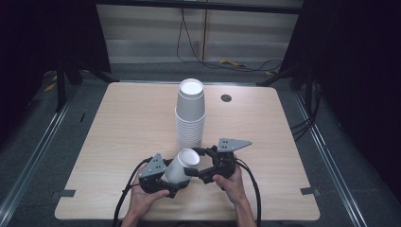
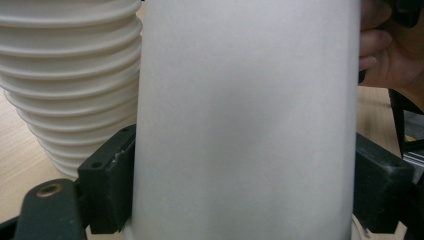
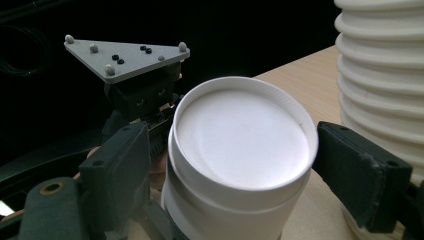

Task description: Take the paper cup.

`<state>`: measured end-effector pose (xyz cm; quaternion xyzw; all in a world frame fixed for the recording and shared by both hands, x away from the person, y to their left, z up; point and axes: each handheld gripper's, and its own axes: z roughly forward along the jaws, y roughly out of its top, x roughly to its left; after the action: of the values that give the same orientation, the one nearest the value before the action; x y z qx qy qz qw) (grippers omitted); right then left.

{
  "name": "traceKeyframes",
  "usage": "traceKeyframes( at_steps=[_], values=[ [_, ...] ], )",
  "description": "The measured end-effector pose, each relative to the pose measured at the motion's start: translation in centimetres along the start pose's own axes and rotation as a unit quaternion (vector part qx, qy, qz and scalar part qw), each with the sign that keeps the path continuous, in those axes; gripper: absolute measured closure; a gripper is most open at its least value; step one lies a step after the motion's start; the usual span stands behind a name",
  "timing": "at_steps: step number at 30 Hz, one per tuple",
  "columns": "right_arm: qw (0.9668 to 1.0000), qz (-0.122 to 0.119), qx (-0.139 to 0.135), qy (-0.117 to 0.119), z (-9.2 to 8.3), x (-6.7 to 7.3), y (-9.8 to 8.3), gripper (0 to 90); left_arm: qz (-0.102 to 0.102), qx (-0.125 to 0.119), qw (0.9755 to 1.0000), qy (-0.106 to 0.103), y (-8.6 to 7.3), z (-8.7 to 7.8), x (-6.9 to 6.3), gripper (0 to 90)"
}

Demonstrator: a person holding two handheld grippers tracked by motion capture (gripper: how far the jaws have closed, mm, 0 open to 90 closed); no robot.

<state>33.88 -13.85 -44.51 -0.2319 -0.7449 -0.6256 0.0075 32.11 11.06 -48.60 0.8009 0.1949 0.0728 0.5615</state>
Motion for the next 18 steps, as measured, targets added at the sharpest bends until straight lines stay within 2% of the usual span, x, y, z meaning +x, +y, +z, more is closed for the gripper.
traceKeyframes(
  at_steps=[5,8,18],
  values=[
    [0.9998,-0.007,-0.009,-0.017,-0.8,0.0,0.2,15.8,0.008,0.013,0.9999,0.002,0.2,-0.2,0.1,15.4],
    [0.9996,-0.009,-0.006,-0.026,-1.1,0.0,0.3,15.8,0.012,0.016,0.9998,0.004,0.3,-0.3,0.2,15.4],
    [0.9993,-0.016,0.009,-0.031,-2.5,0.0,0.5,13.8,0.016,0.033,0.9993,0.005,0.8,-0.7,0.8,15.1]
  ],
)
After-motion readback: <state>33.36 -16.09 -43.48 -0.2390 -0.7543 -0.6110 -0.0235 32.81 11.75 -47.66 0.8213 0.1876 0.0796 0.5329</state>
